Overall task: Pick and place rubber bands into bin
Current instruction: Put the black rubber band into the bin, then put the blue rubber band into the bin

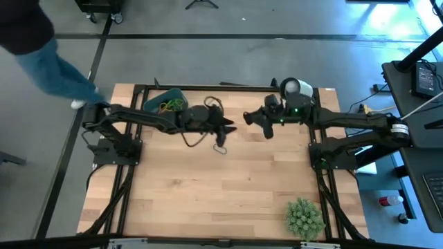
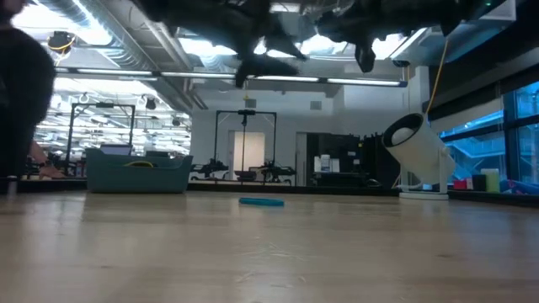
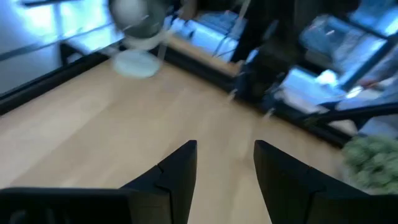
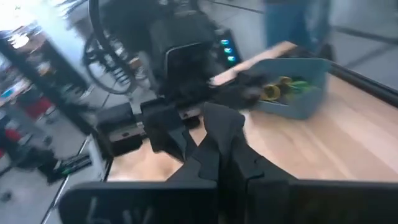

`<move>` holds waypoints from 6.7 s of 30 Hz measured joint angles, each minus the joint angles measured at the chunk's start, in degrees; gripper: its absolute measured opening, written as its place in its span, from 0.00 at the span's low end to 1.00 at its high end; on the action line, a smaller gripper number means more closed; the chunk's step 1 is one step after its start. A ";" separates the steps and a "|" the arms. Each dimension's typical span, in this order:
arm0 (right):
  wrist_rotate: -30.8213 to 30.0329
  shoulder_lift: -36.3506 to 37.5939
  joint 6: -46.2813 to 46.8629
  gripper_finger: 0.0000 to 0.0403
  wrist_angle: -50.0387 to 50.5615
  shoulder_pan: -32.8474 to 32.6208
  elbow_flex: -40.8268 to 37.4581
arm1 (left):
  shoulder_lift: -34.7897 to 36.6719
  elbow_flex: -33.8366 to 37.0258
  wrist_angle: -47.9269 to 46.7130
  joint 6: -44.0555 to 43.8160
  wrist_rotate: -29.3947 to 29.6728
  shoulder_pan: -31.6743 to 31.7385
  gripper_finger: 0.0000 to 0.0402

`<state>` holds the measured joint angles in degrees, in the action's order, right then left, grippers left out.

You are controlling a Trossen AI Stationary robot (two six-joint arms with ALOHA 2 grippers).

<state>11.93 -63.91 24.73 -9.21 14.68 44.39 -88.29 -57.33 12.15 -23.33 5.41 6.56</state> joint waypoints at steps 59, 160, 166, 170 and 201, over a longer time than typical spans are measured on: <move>2.31 0.80 -8.76 0.01 0.81 -8.41 -0.73 | -10.56 -4.77 24.10 -1.66 5.48 -9.41 0.34; -14.89 -14.00 10.91 0.37 10.08 -8.33 -0.64 | 14.95 -9.80 -67.90 13.33 -5.59 35.06 0.32; -14.91 -17.62 3.45 0.34 17.51 -9.70 6.30 | 15.82 -9.80 -67.16 7.46 -1.32 26.93 0.33; -14.93 -23.92 -0.93 0.34 27.19 -10.25 14.29 | 15.82 -9.80 -67.18 4.03 0.79 22.99 0.33; -14.86 -45.69 -7.39 0.34 32.88 -10.58 29.79 | 15.80 -9.80 -67.20 0.34 8.55 17.15 0.33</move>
<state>-2.93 -109.60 17.34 23.67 4.10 74.18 -72.49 -67.13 -55.05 -23.00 13.96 23.71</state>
